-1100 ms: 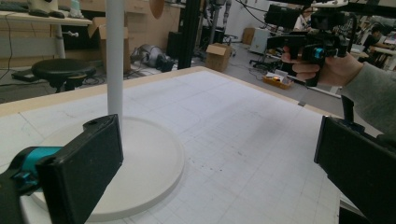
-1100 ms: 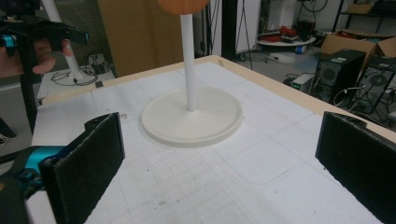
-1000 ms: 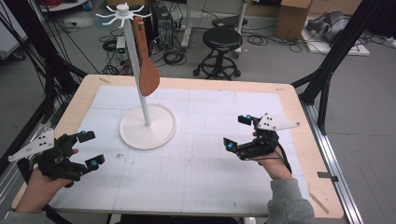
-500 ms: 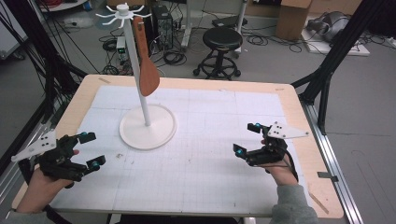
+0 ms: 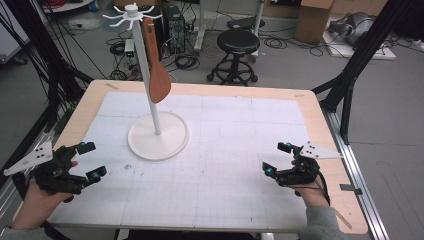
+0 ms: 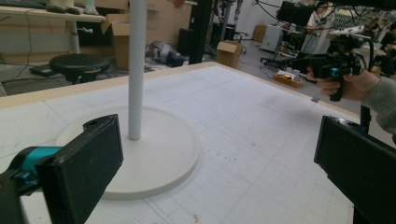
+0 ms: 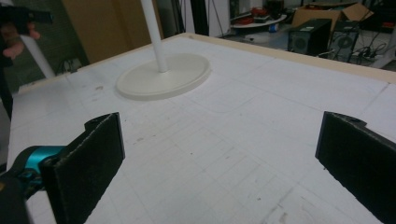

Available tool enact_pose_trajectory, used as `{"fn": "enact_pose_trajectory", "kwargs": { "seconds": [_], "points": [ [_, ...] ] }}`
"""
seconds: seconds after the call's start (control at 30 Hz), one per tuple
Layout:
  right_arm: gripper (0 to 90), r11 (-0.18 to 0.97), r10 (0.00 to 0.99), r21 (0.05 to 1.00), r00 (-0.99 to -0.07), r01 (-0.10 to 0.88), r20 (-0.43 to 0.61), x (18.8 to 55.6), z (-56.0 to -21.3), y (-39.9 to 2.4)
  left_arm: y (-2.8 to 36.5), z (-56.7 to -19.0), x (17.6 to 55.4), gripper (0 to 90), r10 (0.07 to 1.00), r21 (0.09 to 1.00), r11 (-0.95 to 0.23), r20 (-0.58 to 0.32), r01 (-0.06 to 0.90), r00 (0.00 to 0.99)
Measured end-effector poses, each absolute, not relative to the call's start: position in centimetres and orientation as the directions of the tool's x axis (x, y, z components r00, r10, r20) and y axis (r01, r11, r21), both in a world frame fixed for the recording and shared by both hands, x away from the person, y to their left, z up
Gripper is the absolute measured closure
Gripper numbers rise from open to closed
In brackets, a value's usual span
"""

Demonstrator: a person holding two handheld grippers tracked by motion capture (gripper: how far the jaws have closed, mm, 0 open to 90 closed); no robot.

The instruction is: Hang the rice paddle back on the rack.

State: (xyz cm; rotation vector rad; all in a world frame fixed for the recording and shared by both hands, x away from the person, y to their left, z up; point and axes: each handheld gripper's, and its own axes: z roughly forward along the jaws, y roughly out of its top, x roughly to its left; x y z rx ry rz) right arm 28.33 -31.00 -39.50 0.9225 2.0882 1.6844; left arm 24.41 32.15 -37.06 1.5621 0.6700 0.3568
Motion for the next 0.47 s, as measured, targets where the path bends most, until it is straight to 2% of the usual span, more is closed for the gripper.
{"fn": "enact_pose_trajectory", "kwargs": {
  "seconds": [0.2, 0.47],
  "points": [
    [0.0, 0.028, 0.680, 0.946, -0.700, 0.322, 0.218, 27.7, -40.5, -33.0, 31.8, -37.5, 24.5, 1.7, 0.614, 0.978, -0.006, -0.161, 0.208, 0.773],
    [0.0, 0.017, 0.652, 0.962, -0.733, 0.272, 0.196, 27.2, -40.2, -33.7, 31.0, -37.7, 24.6, 1.7, 0.600, 0.978, -0.015, -0.158, 0.209, 0.784]
  ]
}}
